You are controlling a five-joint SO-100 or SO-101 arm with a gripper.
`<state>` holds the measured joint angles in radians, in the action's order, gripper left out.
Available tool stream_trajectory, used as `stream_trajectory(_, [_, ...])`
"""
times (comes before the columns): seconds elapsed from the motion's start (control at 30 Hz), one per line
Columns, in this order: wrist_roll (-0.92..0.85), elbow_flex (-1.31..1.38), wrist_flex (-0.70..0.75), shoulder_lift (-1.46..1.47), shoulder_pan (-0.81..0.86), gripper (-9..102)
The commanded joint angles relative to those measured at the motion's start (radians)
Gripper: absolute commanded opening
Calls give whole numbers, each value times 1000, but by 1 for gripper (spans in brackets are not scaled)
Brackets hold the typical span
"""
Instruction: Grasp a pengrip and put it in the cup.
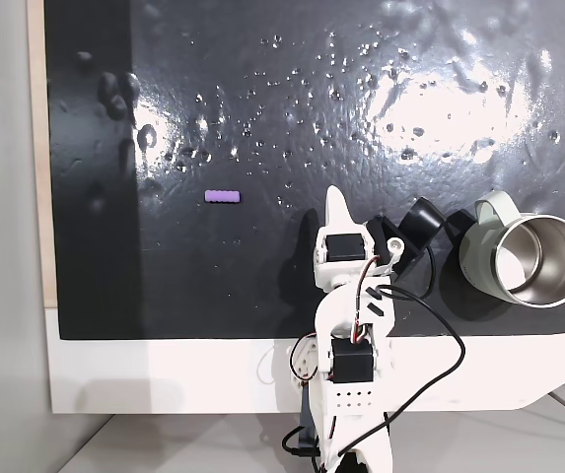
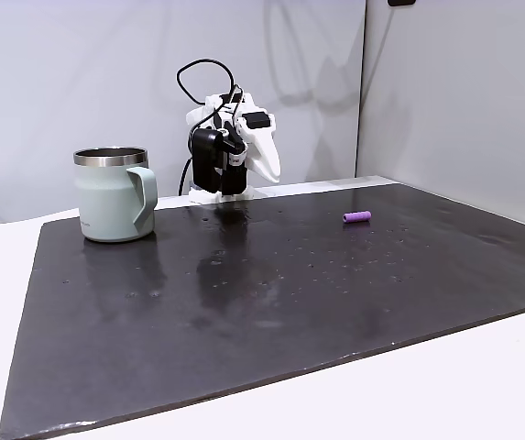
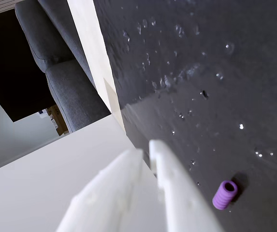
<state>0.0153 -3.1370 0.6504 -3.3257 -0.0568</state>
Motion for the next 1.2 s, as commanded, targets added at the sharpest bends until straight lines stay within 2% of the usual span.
stream_trajectory(0.0, [31,-52,-15,-12,17,0])
stream_trajectory(0.63, [35,-6,12,-12,21,0])
stream_trajectory(0.87, [34,357,213,104,-83,0])
stream_trajectory(1.0, [71,589,284,348,-124,0])
stream_trajectory(1.17, [209,942,428,693,-207,3])
